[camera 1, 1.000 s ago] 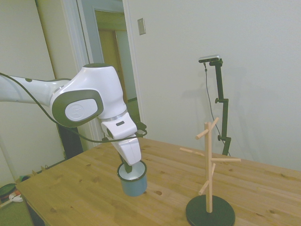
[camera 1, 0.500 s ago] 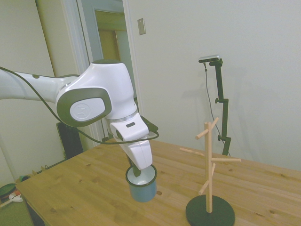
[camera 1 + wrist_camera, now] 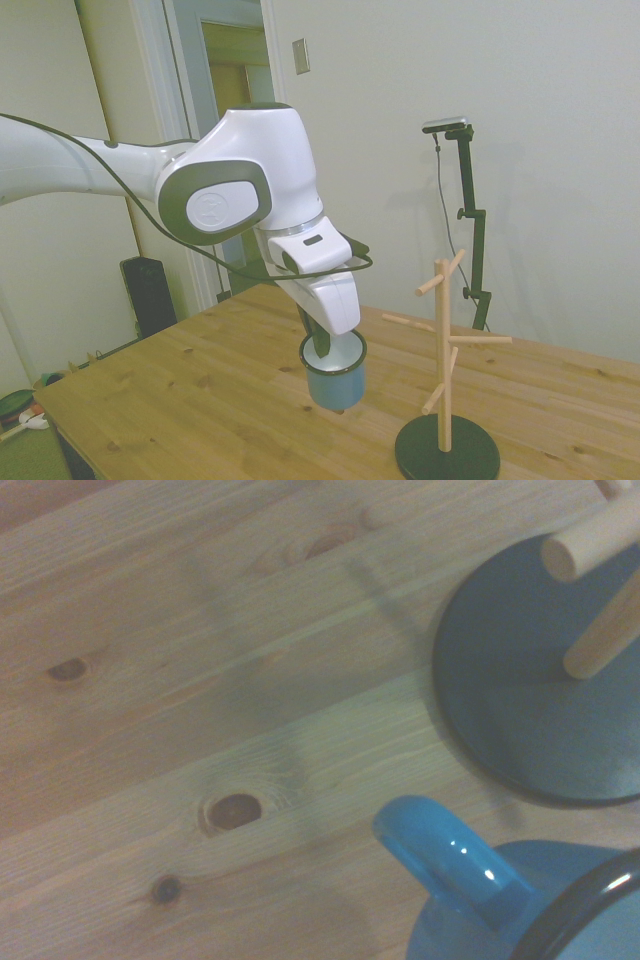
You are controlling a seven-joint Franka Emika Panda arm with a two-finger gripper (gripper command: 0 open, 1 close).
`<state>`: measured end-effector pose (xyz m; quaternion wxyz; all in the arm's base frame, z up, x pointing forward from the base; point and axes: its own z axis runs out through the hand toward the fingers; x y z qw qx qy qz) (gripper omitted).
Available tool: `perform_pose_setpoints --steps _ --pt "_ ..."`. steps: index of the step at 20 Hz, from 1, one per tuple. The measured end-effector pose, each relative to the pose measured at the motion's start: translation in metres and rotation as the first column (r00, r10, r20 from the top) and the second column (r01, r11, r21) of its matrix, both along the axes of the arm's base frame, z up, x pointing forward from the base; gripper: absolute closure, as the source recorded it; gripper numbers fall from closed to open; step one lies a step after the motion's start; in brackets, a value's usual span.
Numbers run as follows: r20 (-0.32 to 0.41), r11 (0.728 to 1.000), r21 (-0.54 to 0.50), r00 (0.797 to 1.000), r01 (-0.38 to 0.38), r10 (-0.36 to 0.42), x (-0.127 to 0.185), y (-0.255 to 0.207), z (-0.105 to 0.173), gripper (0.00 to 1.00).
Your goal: Hang the mug
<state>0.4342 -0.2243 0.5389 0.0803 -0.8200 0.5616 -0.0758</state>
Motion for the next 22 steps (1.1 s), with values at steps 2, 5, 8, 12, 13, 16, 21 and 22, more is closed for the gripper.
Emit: perform_pose_setpoints --steps 2,5,8,12,13,16,21,22 --pt "0.000 1.000 -0.003 1.000 -0.003 0.003 0.005 0.000 0.002 1.00" --pt "-0.002 1.000 -0.003 1.000 0.000 0.000 0.008 -0.004 0.007 1.00" --pt "0.007 1.000 -0.004 1.000 0.008 -0.008 0.010 -0.009 0.012 1.00" --pt "0.011 1.000 0.006 1.000 0.025 -0.025 0.011 -0.017 0.016 1.00" --pt "0.012 1.000 0.008 0.999 0.030 -0.030 0.011 -0.020 0.016 1.00" --pt "0.014 0.999 0.008 0.999 0.035 -0.035 0.013 -0.027 0.018 1.00" --pt "0.017 0.999 0.002 0.999 0.035 -0.035 0.021 -0.030 0.022 1.00" --pt "0.017 0.999 0.001 0.999 0.034 -0.034 0.022 -0.031 0.023 1.00"
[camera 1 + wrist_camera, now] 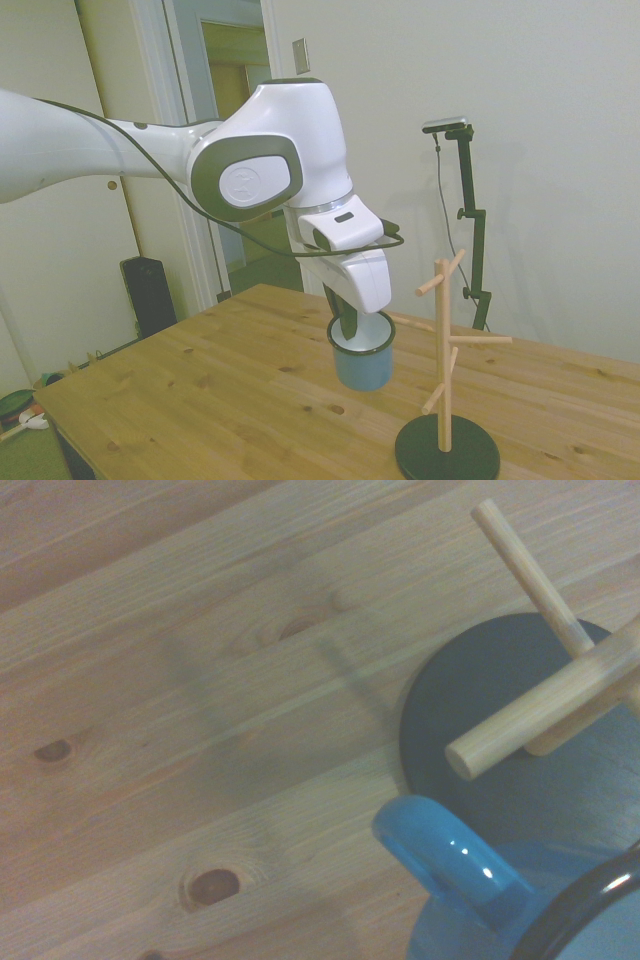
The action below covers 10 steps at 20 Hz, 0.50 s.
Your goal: Hang the mug
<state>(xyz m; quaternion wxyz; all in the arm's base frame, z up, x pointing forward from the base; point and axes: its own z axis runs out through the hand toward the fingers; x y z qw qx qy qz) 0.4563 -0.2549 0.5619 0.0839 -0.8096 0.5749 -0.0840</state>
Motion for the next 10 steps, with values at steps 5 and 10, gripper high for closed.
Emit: perform_pose_setpoints --steps 5,10 --pt "-0.006 1.000 0.000 1.000 -0.006 0.006 0.0057 0.0009 0.0028 1.00" --pt "-0.006 1.000 0.011 1.000 -0.004 0.004 0.0087 0.0007 0.0003 1.00"
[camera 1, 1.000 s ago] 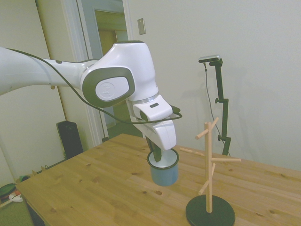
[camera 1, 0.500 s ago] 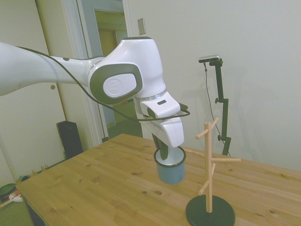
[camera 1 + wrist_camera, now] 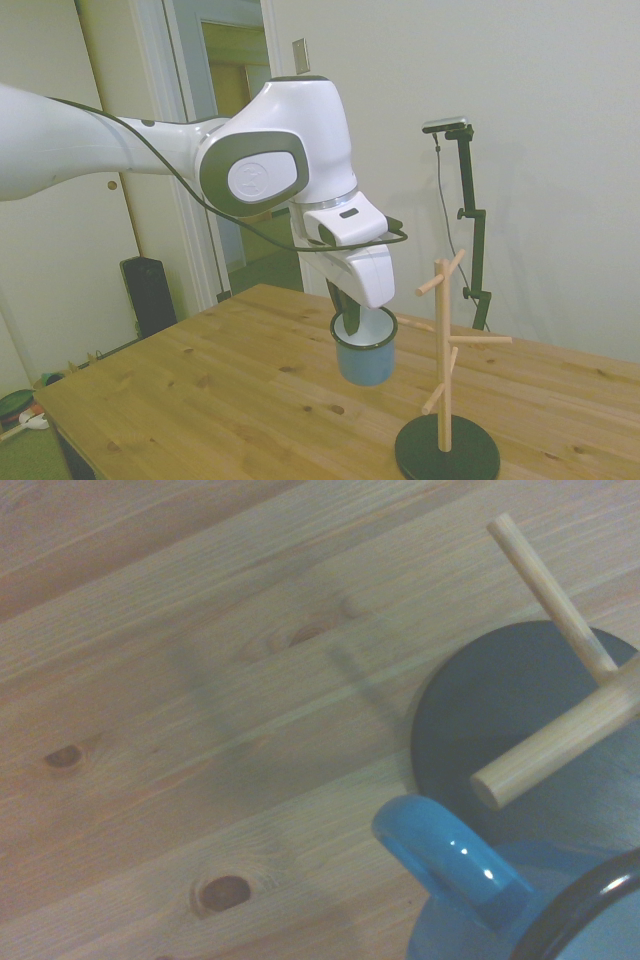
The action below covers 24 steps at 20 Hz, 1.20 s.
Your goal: Hang the mug
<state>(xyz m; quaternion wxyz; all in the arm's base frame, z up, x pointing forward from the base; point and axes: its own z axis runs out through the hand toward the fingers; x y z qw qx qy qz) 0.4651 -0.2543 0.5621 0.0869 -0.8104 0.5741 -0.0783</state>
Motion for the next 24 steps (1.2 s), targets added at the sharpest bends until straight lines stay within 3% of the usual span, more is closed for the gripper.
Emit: perform_pose_setpoints --steps 24 --pt "0.006 0.998 0.049 0.999 0.037 -0.037 -0.001 -0.034 -0.013 1.00"
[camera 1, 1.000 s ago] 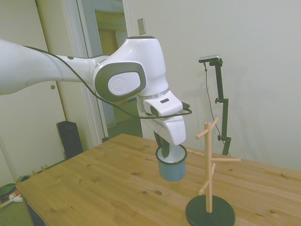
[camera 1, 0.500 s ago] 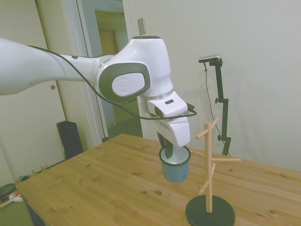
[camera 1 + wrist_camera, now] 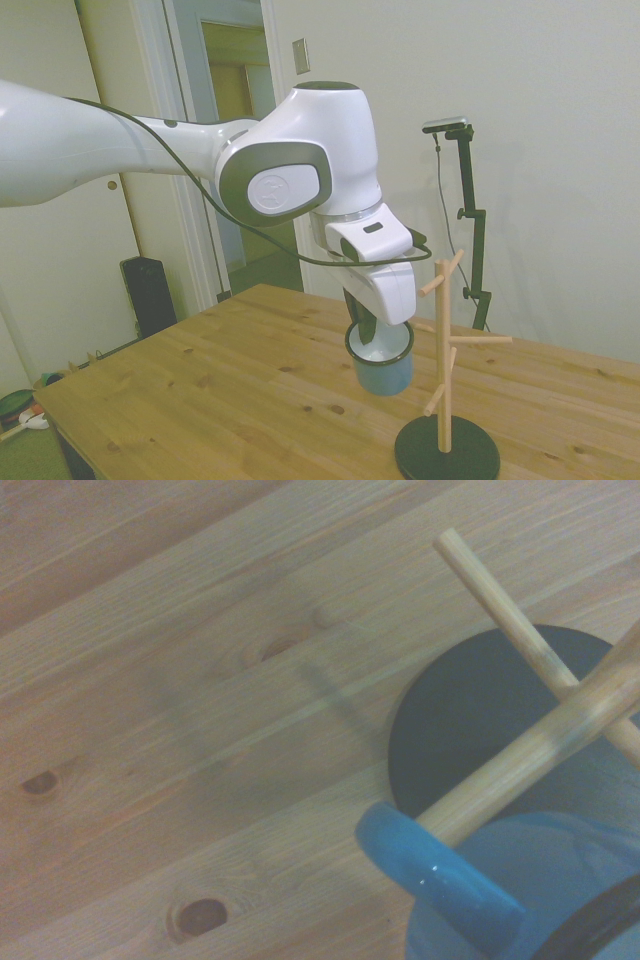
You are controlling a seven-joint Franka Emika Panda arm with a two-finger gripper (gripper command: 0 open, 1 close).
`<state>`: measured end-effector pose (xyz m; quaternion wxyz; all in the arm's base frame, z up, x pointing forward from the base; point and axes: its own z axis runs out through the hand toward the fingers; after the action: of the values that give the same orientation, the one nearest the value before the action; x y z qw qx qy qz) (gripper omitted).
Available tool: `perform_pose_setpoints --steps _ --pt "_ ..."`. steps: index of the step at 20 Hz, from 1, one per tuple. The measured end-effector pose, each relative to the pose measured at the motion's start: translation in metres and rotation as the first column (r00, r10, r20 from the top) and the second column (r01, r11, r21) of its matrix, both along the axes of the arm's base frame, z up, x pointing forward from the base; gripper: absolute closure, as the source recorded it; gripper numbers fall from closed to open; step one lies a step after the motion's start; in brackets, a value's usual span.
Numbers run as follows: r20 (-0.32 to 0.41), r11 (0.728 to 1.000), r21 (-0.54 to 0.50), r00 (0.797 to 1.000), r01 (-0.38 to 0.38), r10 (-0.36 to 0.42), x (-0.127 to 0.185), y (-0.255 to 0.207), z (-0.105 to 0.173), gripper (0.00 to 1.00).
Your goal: Hang the mug
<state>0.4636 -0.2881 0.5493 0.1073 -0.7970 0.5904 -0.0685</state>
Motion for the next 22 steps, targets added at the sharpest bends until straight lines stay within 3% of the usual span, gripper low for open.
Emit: perform_pose_setpoints --steps 14,22 --pt "0.008 1.000 0.016 1.000 0.007 -0.007 0.005 -0.019 0.005 1.00" --pt "0.010 0.999 0.048 1.000 0.026 -0.026 0.002 -0.034 -0.006 1.00"
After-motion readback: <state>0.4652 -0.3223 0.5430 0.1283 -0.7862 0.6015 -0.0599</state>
